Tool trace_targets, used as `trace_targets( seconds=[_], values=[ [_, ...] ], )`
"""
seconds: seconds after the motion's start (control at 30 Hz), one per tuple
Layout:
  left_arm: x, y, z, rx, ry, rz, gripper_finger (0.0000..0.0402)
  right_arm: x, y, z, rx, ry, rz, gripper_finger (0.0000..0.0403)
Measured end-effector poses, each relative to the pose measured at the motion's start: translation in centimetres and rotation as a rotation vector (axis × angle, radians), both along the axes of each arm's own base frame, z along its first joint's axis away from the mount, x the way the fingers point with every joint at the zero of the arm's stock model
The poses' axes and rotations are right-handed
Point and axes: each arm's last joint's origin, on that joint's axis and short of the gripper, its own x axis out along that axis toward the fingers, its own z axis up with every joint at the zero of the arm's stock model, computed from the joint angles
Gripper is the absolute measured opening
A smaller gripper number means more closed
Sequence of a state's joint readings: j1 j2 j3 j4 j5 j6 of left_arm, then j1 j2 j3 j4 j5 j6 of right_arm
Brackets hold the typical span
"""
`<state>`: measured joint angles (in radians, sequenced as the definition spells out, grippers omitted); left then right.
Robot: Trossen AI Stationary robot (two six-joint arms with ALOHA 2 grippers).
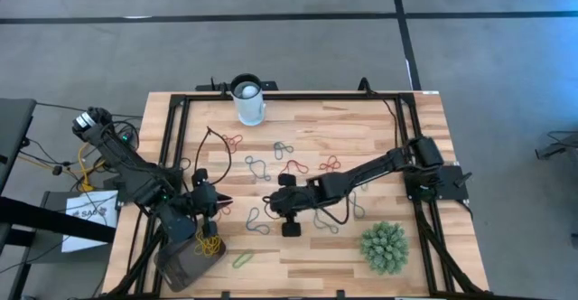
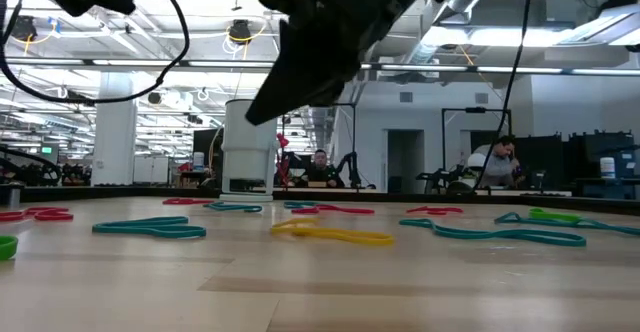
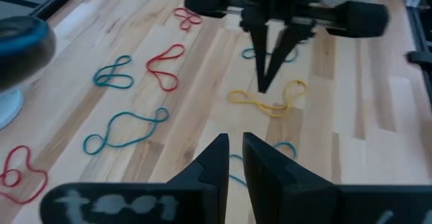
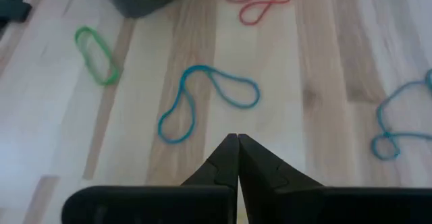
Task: Pick and place items into bin
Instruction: Put the yellow rubber band into the black bin
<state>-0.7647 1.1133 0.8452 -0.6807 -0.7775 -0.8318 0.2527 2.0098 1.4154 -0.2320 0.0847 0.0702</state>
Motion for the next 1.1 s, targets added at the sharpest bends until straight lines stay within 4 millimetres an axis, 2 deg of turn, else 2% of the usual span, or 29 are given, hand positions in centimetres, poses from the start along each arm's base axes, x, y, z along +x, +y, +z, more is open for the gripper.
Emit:
trace_targets(
  seconds=[0.17, 0.4, 0.67, 0.87, 1.1],
  values=[
    [0.9, 0.4, -0.5, 0.008, 0.019, 0.037, 0.0035, 0.3, 0.0, 0.7, -0.044, -0.015, 0.05, 0.0002],
    [1.7, 0.0, -1.7, 0.03, 0.104, 0.006, 0.0034, -1.2, 0.2, -0.8, -0.114, 0.17, 0.105, 0.0013],
    [2.5, 0.1, -2.5, 0.012, 0.158, 0.008, 0.0034, -1.2, 0.1, -0.9, -0.176, 0.167, 0.198, 0.0095],
    [3.3, -0.2, -2.0, -0.007, 0.083, -0.028, 0.0034, -0.9, 0.5, -0.7, -0.174, 0.122, 0.208, 0.0156],
    [3.8, -0.6, -1.5, 0.022, 0.034, -0.091, 0.0034, -1.0, 0.8, -0.7, -0.114, 0.127, 0.258, 0.0173]
  ],
)
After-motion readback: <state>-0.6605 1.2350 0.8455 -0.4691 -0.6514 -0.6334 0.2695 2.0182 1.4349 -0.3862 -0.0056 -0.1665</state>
